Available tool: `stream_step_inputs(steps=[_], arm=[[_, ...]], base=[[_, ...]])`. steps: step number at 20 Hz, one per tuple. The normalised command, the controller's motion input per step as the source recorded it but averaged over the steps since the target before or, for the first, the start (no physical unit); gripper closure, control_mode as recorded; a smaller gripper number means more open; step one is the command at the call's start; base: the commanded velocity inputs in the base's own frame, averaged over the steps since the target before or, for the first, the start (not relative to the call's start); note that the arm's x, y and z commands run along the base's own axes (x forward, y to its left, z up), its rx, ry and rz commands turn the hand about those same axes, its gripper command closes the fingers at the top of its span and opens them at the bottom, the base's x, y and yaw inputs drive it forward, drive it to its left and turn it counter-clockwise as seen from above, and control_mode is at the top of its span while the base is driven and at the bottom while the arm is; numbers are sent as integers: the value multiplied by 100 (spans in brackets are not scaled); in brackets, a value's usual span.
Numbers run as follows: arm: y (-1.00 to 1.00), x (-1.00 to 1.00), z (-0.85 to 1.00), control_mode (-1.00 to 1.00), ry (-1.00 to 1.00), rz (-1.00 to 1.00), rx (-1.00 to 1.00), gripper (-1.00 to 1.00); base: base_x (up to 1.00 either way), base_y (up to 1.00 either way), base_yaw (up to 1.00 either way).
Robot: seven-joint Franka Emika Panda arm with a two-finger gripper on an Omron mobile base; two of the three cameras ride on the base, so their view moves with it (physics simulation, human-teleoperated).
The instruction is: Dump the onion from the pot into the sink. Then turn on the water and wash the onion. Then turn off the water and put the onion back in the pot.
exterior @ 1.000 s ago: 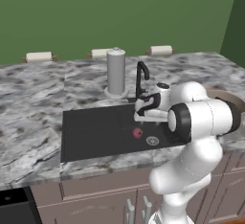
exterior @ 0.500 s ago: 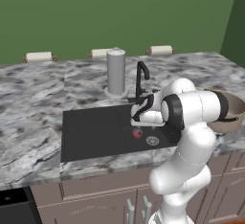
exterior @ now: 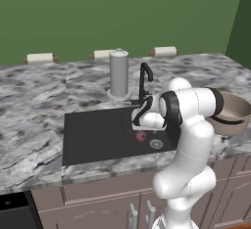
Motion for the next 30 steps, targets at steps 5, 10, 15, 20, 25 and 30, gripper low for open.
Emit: stream_step_inputs(steps=[5,10,15,20,25,30], arm=[[1,21,-23,-100,-2,0,0,-100],[2,13,-26,-100,-2,0,0,-100],[2,14,-27,-100,-4,0,0,-100],[1,19,-26,-100,-4,0,0,-100],[0,23,-27,-100,-2,0,0,-100],[0,16,-33,-100,0,0,0,-100]], base=[[0,0,0],[0,0,0],[0,0,0],[0,0,0],[0,0,0],[0,0,0]])
